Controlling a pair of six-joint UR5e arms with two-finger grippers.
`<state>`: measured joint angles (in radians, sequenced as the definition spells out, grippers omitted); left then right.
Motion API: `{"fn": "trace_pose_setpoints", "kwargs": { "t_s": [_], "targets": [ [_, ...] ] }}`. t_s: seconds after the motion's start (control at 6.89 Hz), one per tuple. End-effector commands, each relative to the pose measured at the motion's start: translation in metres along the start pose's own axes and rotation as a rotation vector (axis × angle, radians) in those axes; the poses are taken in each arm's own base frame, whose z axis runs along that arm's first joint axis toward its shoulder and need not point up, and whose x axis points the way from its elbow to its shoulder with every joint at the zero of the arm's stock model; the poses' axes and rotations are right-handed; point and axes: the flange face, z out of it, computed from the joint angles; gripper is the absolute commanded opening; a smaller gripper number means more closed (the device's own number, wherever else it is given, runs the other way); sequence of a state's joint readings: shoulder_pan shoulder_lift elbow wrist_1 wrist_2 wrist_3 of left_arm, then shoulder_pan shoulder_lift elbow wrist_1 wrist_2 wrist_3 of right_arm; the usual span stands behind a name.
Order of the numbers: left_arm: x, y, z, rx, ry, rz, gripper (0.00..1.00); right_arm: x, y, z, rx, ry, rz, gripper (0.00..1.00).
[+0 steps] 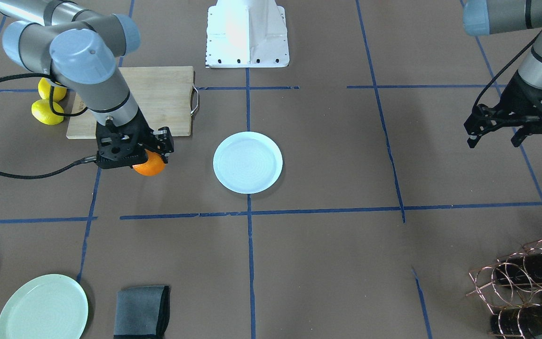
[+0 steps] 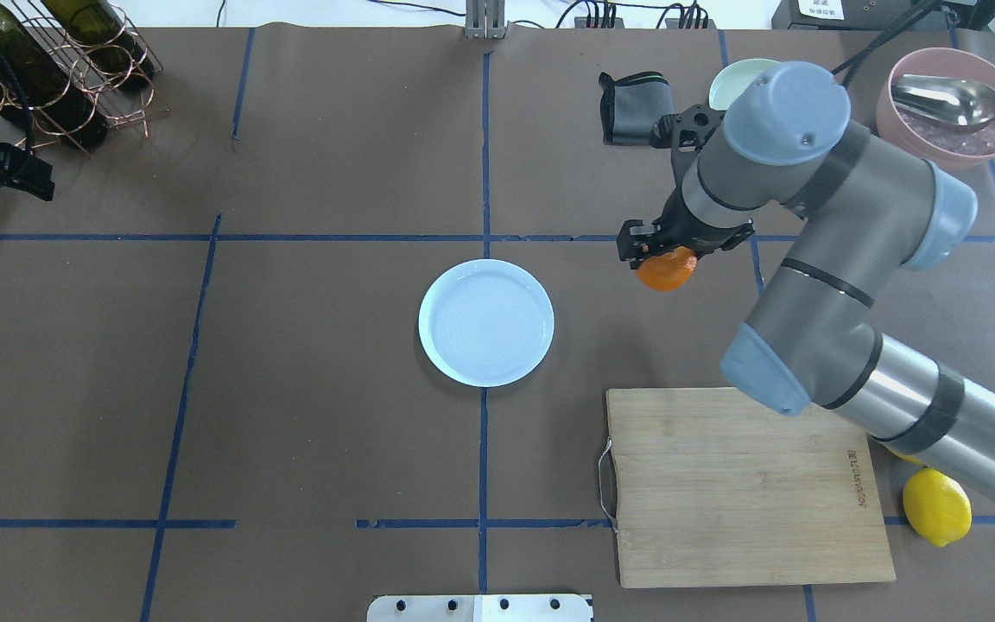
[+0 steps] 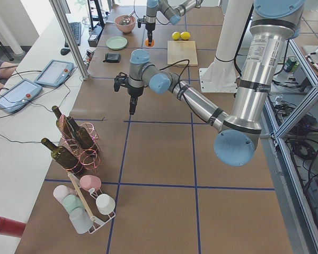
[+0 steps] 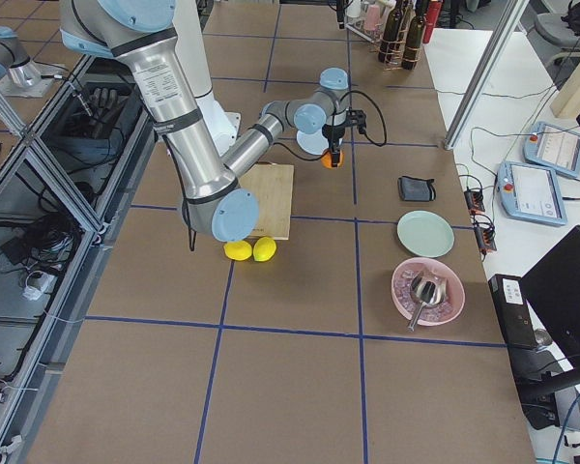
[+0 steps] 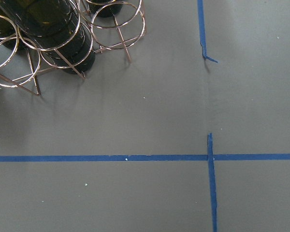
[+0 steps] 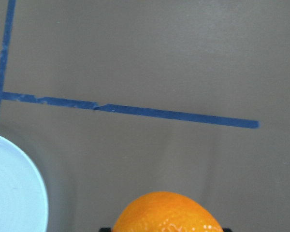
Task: Pick orange to plate
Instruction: 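Lift the orange with the right gripper and carry it over the plate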
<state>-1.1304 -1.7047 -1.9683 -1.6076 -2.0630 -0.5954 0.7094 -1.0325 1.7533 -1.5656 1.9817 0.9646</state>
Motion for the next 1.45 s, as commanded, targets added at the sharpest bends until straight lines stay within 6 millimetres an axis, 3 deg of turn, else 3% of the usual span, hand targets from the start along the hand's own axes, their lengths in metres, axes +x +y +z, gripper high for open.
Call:
{"fn": "trace_pose_setpoints", "kwargs": {
  "t_s": [0.0,0.15,0.44,0.58,0.87,1.02,1.16,1.31],
  "targets": [
    [-0.058,0.013,-0.002,-0.033,-0.01,0.073,1.0,-0.1,0.002,0.026,0.013,0.015,0.051,0.0],
    [-0.081,0.019,-0.004,-0.049,0.007,0.103,1.0,-0.136,0.0,0.041,0.005,0.028,0.063,0.0],
    [-0.092,0.021,0.005,-0.067,0.004,0.101,1.0,-0.167,0.012,0.051,-0.004,0.032,0.074,0.0],
    [-0.096,0.021,0.009,-0.073,0.002,0.099,1.0,-0.187,0.007,0.062,-0.01,0.052,0.075,0.0],
    [-0.095,0.021,0.009,-0.073,0.004,0.1,1.0,-0.192,0.002,0.09,-0.016,0.056,0.073,0.0],
    [-0.097,0.021,0.01,-0.074,0.001,0.097,1.0,-0.194,0.003,0.092,-0.016,0.052,0.072,0.01],
    [-0.096,0.021,0.01,-0.075,0.001,0.098,1.0,-0.196,0.007,0.094,-0.021,0.051,0.068,0.99],
    [-0.096,0.021,0.01,-0.075,0.001,0.098,1.0,-0.199,0.007,0.089,-0.018,0.043,0.079,1.0]
  ]
}}
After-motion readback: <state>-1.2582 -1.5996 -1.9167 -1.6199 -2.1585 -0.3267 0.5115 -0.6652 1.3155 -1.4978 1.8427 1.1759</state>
